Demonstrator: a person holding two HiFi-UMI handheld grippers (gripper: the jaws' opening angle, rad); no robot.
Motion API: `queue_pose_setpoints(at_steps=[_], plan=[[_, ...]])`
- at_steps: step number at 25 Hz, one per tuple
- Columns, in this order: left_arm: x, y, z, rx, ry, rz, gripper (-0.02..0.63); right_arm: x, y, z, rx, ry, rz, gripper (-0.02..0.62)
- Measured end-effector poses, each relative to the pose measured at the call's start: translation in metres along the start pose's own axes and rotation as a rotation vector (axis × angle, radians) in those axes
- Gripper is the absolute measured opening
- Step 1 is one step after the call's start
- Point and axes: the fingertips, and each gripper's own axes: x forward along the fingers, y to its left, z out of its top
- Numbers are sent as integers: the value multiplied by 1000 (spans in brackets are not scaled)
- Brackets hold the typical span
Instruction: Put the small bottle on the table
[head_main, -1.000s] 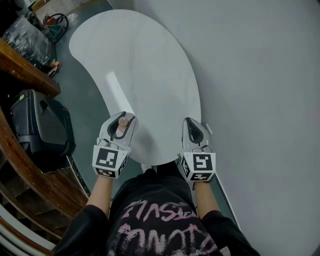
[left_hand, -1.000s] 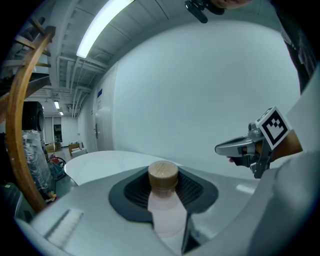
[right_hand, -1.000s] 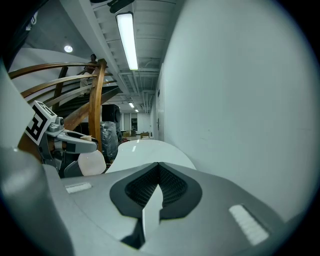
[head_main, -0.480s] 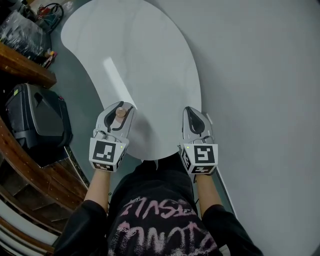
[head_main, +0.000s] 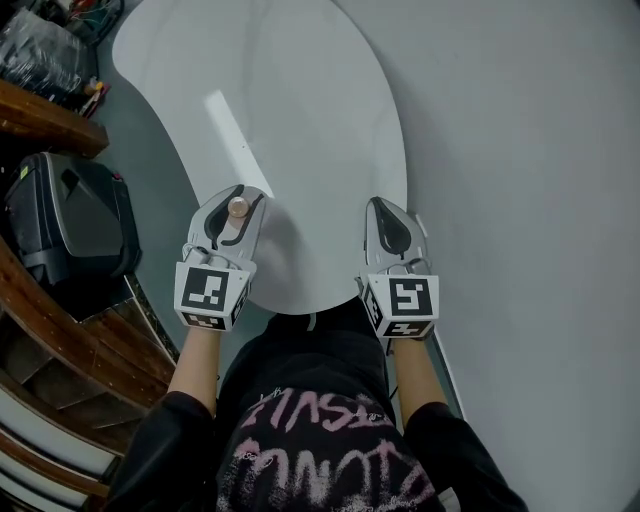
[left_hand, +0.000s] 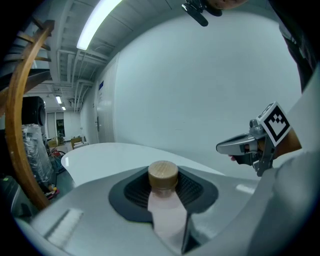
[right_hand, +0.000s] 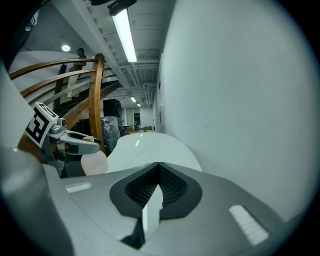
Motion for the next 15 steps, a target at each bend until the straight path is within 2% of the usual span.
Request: queue_pose_setpoints(at_steps=[15], plan=[[33,9,-13,-41,31,11,133,38,-2,-13,22,43,61,11]])
